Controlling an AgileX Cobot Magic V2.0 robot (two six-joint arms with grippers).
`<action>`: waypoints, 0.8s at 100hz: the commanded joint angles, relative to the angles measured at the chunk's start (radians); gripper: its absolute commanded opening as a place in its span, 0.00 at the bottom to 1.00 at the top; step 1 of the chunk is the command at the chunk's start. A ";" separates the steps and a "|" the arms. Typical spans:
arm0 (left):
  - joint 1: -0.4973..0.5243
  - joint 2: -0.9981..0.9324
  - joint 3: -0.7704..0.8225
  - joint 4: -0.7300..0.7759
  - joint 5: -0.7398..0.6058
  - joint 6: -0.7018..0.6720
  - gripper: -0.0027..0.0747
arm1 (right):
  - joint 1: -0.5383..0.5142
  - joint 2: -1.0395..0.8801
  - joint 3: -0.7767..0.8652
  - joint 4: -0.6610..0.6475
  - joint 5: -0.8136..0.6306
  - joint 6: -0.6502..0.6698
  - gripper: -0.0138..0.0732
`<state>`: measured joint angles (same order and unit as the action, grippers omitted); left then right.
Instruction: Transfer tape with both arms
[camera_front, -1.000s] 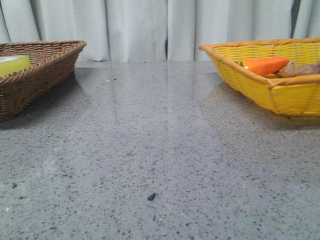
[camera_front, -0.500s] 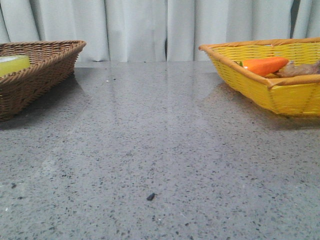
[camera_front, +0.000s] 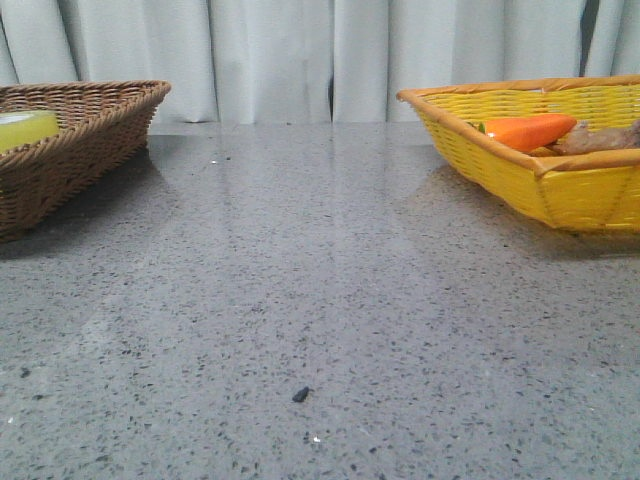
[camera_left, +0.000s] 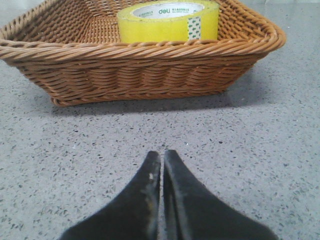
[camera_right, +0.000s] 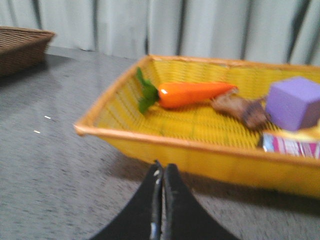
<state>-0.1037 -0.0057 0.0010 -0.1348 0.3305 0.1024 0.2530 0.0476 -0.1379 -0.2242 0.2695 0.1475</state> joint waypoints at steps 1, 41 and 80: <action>0.000 -0.030 0.011 -0.014 -0.052 -0.011 0.01 | -0.089 0.017 0.049 0.034 -0.175 0.004 0.08; 0.000 -0.030 0.011 -0.014 -0.052 -0.011 0.01 | -0.305 -0.078 0.169 0.056 -0.167 0.004 0.08; 0.000 -0.030 0.011 -0.014 -0.052 -0.011 0.01 | -0.305 -0.078 0.169 0.056 0.034 0.004 0.08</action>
<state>-0.1037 -0.0057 0.0010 -0.1355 0.3305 0.1007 -0.0467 -0.0103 0.0097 -0.1629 0.3160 0.1479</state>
